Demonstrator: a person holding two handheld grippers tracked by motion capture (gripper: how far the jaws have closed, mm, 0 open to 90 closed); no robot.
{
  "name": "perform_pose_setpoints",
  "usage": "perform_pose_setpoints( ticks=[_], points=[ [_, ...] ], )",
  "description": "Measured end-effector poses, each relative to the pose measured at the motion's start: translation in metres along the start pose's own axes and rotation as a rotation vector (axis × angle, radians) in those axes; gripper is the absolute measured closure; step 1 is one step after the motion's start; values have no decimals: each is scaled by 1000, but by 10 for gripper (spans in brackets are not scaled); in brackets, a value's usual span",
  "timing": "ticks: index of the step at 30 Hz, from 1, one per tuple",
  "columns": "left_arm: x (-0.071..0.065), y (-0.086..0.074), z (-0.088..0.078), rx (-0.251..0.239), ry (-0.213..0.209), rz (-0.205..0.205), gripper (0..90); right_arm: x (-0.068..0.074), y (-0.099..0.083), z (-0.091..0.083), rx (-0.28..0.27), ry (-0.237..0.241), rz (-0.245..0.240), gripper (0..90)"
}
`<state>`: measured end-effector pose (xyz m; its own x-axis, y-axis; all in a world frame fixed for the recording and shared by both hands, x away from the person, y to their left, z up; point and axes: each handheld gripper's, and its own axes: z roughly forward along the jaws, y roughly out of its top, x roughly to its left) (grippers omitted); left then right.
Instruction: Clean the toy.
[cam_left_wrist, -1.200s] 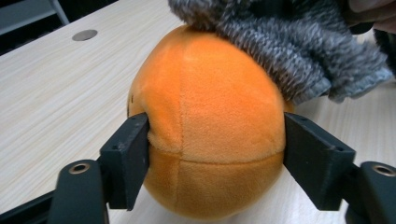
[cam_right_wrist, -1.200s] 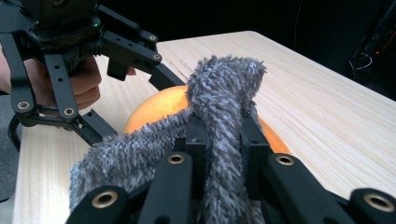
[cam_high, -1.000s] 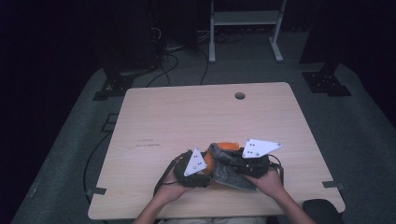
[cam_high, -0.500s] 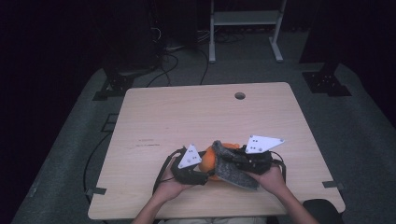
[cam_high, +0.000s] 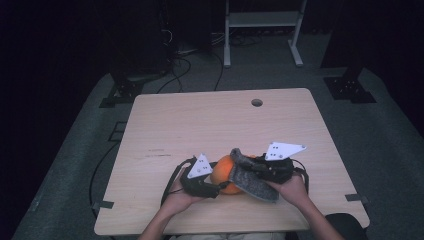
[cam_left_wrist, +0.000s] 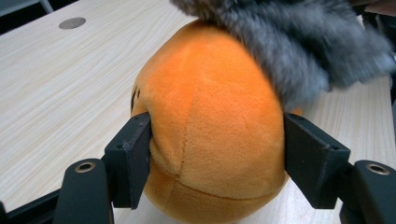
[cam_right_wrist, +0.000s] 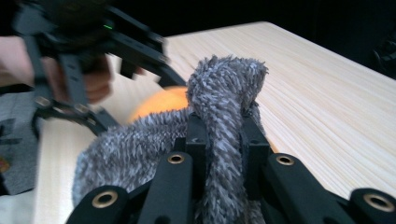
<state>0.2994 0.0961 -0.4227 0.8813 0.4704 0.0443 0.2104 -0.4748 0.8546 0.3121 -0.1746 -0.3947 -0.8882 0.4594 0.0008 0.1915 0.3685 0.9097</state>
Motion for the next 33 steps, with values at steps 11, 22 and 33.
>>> perform_pose_setpoints(
  ticks=[11,22,33],
  points=[
    [1,2,2,18,22,-12,260,0,-3,2,7,-11,10,772],
    [8,-3,0,31,7,-24,271,-10,-13,-2,31,25,37,667],
    [8,-4,0,45,1,-22,287,12,-16,9,63,-50,-147,650]
  ],
)
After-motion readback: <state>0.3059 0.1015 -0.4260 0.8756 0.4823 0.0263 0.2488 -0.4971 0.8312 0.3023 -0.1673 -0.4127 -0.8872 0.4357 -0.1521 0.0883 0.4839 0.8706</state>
